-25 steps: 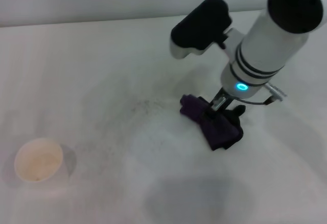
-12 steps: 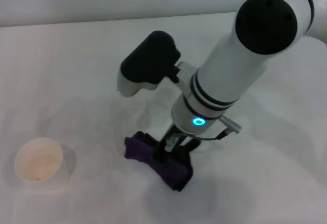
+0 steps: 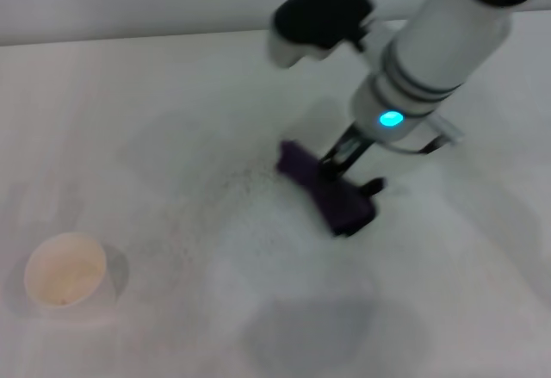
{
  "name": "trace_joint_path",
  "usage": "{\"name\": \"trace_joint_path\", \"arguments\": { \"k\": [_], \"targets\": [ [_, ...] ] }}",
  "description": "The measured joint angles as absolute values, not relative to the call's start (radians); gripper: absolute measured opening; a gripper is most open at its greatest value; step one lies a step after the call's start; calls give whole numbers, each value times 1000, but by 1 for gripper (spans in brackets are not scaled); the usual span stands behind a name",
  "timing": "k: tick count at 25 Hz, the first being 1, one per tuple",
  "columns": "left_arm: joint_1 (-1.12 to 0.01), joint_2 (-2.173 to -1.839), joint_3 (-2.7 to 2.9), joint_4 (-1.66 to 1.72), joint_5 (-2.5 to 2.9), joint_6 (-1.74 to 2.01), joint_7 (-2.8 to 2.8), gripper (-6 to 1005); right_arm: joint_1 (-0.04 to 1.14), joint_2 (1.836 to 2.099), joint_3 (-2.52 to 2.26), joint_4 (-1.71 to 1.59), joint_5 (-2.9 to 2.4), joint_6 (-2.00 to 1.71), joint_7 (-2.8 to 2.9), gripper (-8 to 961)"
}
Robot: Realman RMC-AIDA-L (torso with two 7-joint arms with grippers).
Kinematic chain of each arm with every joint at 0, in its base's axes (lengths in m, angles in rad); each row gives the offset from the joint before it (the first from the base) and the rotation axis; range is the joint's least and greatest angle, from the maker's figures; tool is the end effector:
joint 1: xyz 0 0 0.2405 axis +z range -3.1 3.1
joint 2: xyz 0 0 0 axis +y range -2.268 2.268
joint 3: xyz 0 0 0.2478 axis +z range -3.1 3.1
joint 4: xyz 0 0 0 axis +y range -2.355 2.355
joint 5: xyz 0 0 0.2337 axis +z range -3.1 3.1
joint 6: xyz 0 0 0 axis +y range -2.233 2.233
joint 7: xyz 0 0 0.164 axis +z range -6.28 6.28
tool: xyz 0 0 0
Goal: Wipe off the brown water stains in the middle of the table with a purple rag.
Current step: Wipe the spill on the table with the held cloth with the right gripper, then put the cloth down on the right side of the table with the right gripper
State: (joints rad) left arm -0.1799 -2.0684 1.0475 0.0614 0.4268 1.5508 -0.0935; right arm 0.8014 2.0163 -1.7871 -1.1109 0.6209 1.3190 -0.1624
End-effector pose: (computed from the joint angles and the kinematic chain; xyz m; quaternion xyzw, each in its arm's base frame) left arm -0.3902 0.2494 0.0338 -0.6569 -0.1329 -0.2650 0.6932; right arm 0.1474 0.3886 -0.0867 -0.8872 0.3533 -0.2202 0.1989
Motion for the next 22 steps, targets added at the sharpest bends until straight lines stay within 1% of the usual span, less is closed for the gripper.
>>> {"name": "trace_joint_path", "arguments": {
  "k": [5,11,22],
  "targets": [
    [-181,-2069,1048,61,426,1551,-94,866,796,2014,-1642,-1024,535,1345,-224,136],
    [-182,-2071,1048,61,426,1552,-94,867,758,2013,-1525,-1001,448,1332,-270,145],
    [-190,-2076,1048,61,425,1558,-94,868,736,2014,-1466,-1000,551,1325,-428,160]
  ]
}}
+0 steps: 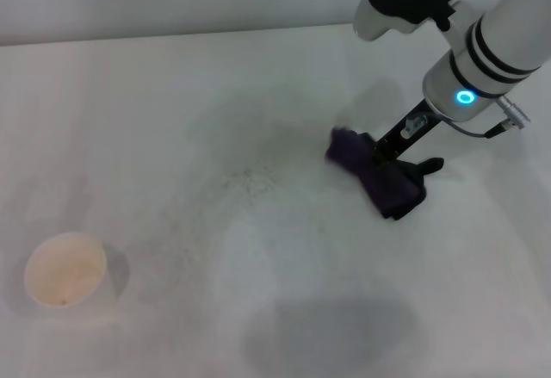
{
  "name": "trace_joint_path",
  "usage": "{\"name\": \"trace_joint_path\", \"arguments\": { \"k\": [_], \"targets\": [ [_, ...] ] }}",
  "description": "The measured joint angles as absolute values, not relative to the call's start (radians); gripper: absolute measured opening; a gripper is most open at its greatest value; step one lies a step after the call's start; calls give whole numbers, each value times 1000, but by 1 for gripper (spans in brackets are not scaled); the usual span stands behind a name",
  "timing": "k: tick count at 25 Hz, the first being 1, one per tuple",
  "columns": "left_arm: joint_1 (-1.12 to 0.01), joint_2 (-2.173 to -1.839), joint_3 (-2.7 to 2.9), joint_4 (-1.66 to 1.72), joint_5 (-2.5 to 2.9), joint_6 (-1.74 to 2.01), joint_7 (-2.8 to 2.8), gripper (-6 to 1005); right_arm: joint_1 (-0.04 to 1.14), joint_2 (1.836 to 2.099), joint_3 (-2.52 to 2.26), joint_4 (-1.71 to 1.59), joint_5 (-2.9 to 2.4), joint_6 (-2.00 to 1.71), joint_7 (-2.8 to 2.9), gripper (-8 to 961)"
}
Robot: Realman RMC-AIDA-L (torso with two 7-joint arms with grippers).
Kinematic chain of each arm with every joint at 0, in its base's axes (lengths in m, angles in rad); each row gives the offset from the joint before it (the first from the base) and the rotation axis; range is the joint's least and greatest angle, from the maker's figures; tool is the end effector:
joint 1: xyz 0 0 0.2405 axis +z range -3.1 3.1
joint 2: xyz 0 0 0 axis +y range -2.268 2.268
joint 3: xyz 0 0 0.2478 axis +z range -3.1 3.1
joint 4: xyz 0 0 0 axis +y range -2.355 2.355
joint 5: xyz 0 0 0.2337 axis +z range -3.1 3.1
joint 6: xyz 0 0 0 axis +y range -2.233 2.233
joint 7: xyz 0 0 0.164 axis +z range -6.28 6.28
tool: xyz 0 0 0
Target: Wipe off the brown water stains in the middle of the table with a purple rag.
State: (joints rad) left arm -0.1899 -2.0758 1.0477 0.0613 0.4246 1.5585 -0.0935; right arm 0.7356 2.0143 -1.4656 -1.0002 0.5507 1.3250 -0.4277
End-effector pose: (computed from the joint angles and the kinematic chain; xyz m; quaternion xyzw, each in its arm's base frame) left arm -0.3852 0.2527 0.0315 -0.6556 -0.1298 -0.2732 0.6919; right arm 0.2096 0.4121 -0.0381 -0.8727 0.3940 -0.1979 0.2097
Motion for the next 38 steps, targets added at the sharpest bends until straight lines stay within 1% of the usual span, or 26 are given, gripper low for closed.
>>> {"name": "trace_joint_path", "arguments": {
  "k": [6,10,11,14,17,21,23,26,28,32,38],
  "targets": [
    [-208,-2079,1048,37,341,1550,-101,869,715,2007,-1273,-1004,562,1323,-562,168],
    [-211,-2082,1048,35,321,1551,-100,870,688,2007,-1037,-997,581,1297,-740,330],
    [-214,-2082,1048,34,310,1550,-98,870,670,2007,-913,-985,631,1269,-859,371],
    [-231,-2086,1048,18,271,1546,-99,870,652,2002,-815,-957,722,1243,-981,371],
    [-238,-2087,1048,11,256,1549,-99,866,621,1986,-686,-904,886,1227,-1171,371],
    [-248,-2088,1048,-1,247,1551,-102,864,551,1980,-570,-850,1095,1200,-1392,372],
    [-250,-2089,1048,-5,245,1552,-103,864,495,1980,-544,-800,1244,1127,-1529,372],
    [-250,-2089,1050,-7,247,1552,-103,864,473,1980,-541,-761,1326,1070,-1611,372],
    [-250,-2089,1050,-14,249,1553,-107,863,455,1986,-535,-718,1405,1012,-1714,372],
    [-261,-2089,1049,-44,250,1552,-127,863,436,2004,-480,-595,1613,958,-1987,371],
    [-276,-2089,1047,-68,247,1540,-128,863,431,2004,-381,-329,1958,1009,-2440,380]
  ]
}}
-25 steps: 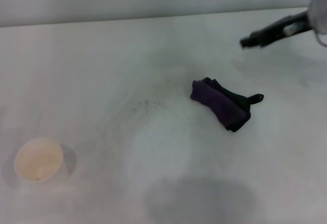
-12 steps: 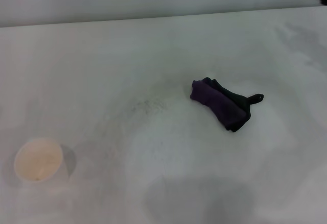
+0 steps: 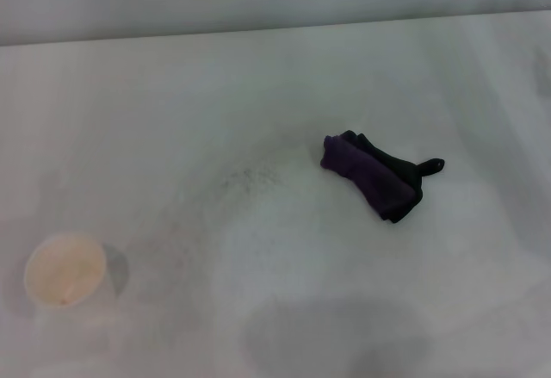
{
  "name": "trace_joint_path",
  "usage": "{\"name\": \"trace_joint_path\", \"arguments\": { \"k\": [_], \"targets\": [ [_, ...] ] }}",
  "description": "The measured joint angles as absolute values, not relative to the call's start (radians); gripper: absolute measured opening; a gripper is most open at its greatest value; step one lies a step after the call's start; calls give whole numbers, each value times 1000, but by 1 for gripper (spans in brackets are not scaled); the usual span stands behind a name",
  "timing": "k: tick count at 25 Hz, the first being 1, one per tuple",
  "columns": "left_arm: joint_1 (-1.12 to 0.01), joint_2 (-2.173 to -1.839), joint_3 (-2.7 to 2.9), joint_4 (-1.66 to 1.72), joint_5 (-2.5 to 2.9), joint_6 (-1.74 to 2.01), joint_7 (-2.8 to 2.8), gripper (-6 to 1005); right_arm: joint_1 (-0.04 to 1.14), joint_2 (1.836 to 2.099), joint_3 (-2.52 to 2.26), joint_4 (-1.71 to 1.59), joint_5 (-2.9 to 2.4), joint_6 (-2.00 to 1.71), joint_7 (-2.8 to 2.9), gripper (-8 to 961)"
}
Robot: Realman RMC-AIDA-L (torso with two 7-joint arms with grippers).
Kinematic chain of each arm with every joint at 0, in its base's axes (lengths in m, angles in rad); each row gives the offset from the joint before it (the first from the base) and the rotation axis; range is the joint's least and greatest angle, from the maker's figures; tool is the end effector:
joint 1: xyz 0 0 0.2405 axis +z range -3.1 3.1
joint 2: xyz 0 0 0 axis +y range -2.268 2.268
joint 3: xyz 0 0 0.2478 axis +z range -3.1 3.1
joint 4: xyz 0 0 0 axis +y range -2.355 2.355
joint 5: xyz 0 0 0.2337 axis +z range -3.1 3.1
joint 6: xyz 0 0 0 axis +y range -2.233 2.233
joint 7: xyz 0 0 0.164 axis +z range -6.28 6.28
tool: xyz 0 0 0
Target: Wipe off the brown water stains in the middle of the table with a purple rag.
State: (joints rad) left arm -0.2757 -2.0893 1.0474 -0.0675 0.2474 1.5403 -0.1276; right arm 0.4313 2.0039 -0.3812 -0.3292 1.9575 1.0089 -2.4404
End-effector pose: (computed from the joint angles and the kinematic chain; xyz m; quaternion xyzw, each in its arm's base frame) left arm -0.3934 0.2604 0.0260 -0.6047 -0.2018 -0.2822 0.7169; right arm 0.4032 0.3797 0.1019 -0.6567 0.2923 0.2767 0.6378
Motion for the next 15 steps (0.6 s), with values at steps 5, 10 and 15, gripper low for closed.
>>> {"name": "trace_joint_path", "arguments": {
  "k": [5,10,15],
  "targets": [
    [-278,-2089,1054,-70,261,1544,-129,864,419,2010,-376,-267,2027,1037,-2604,426],
    [-288,-2088,1057,-62,311,1547,-148,864,408,2014,-375,-214,2077,1073,-2660,473],
    [-288,-2085,1056,-49,346,1550,-149,864,406,2015,-373,-137,2154,1152,-2805,482]
  ]
}}
